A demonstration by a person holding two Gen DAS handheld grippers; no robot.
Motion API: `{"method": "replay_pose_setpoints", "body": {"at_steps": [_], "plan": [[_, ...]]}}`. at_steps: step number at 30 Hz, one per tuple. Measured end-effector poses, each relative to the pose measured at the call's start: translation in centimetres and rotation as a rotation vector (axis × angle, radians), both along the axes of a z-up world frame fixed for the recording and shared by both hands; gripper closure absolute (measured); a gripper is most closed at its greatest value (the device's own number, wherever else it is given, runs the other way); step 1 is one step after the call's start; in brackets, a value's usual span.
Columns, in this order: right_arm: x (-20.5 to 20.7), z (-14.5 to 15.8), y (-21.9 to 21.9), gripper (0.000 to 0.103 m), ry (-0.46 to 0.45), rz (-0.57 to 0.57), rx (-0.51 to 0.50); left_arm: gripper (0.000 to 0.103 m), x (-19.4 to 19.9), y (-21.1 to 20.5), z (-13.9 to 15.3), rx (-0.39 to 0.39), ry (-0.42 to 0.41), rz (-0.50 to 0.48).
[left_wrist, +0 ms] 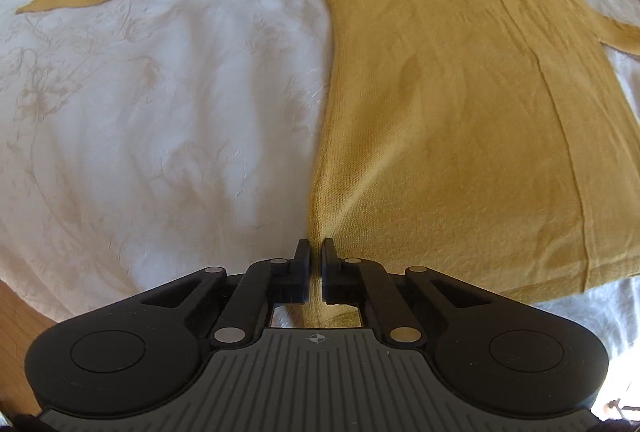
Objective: Fold small clothes
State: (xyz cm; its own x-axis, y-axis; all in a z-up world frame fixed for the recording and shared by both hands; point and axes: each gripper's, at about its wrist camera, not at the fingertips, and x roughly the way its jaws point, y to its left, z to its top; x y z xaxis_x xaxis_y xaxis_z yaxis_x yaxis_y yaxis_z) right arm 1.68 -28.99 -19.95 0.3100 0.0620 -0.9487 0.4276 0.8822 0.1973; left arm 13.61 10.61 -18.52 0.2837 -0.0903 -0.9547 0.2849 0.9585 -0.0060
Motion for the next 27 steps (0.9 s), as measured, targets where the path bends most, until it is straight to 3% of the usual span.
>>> {"method": "replay_pose_setpoints", "body": {"at_steps": [3, 5, 7, 9, 10, 16, 19, 23, 27], "plan": [[0.3, -2.6, 0.2, 0.09, 0.078, -0.026, 0.032, 0.095, 0.3, -0.5, -0.6, 0.021, 0.015, -0.035], [0.5, -2.4, 0.3, 0.08, 0.062, -0.044, 0.041, 0.093, 0.6, -0.8, 0.0, 0.024, 0.012, -0.035], [0.4, -1.7, 0.6, 0.063, 0.038, -0.047, 0.025, 0.089, 0.8, -0.7, 1.0, -0.002, -0.004, -0.018], [0.7, -0.8, 0.7, 0.028, 0.01, -0.044, 0.005, 0.069, 1.1, -0.3, 1.8, -0.057, -0.015, -0.003], [0.8, -0.2, 0.7, 0.022, -0.012, -0.04, 0.002, 0.068, 1.1, 0.2, 2.6, -0.1, -0.021, 0.008], [2.7, 2.2, 0.0, 0.013, -0.104, -0.038, -0.001, 0.055, 1.1, -0.8, 5.7, -0.183, -0.089, 0.053], [3.4, 3.3, -0.2, 0.011, -0.151, -0.04, 0.009, 0.04, 2.2, -2.6, 6.6, -0.194, -0.133, 0.063], [5.2, 5.0, -1.1, 0.006, -0.209, -0.013, 0.024, 0.037, 4.2, -5.4, 6.8, -0.235, -0.121, 0.055], [7.4, 6.9, -4.8, 0.005, -0.255, 0.019, 0.002, 0.025, 5.0, -8.2, 7.1, -0.224, -0.132, 0.061]]}}
